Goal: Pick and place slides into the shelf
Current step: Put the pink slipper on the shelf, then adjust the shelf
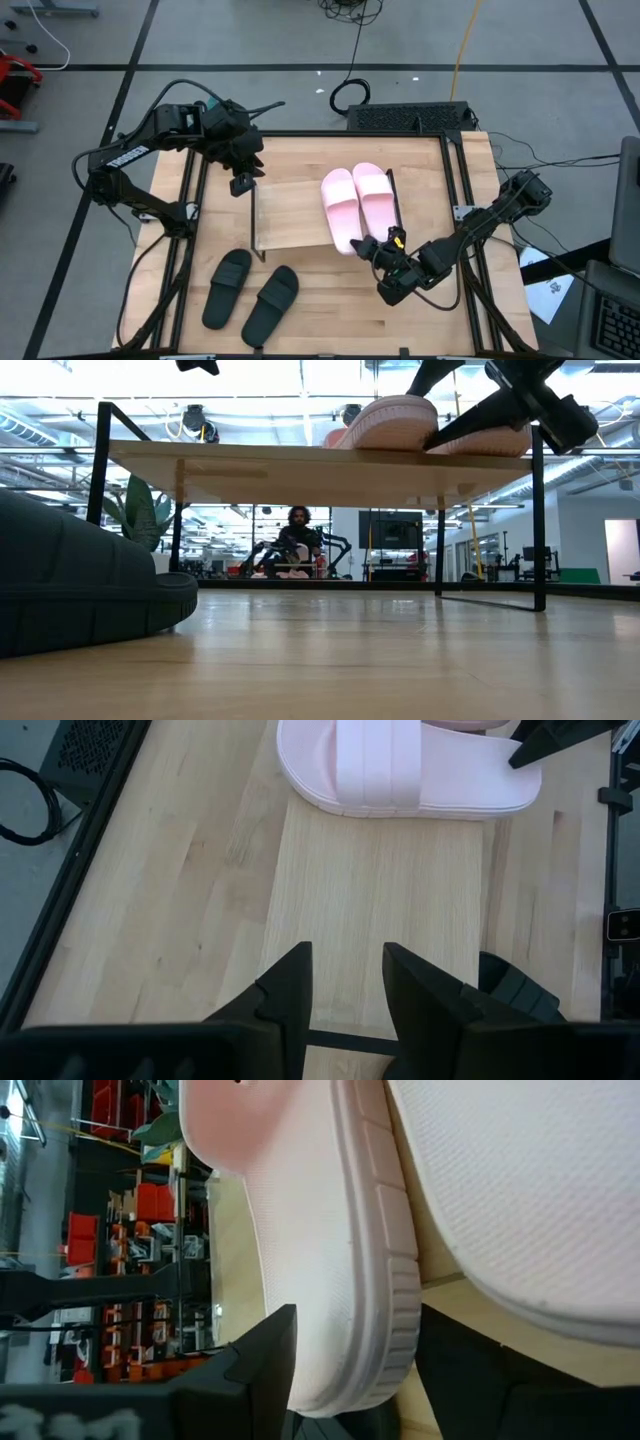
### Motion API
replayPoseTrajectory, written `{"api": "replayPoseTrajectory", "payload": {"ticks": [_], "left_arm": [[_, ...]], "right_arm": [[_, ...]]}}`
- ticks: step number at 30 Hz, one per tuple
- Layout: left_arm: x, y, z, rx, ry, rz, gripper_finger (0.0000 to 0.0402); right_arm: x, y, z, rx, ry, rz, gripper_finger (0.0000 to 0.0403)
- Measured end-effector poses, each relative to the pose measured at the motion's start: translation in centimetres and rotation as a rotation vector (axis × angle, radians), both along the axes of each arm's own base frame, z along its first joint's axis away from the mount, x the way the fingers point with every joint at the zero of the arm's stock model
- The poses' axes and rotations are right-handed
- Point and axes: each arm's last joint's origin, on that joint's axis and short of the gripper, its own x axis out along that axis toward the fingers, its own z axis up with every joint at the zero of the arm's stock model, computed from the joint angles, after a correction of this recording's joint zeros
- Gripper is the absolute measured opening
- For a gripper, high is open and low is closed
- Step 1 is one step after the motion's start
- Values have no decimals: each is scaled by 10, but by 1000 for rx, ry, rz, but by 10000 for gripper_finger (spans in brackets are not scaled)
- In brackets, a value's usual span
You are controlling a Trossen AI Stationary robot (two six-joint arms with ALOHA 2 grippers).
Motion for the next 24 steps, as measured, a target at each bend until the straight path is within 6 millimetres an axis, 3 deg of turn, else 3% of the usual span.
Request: {"api": "replayPoseTrajectory", "payload": {"ticks": [10,18,24], "left_arm": [[0,0,0,-1,6,0,122],[-1,0,-1,-8,14,6,122],[-5,-5,-4,-62,73,49,122]], "right_arm": [[-14,21,4,38,-79,13,184],[-22,45,17,-73,-184,93,183],[-19,60,37,-278,-239,157,183]]}}
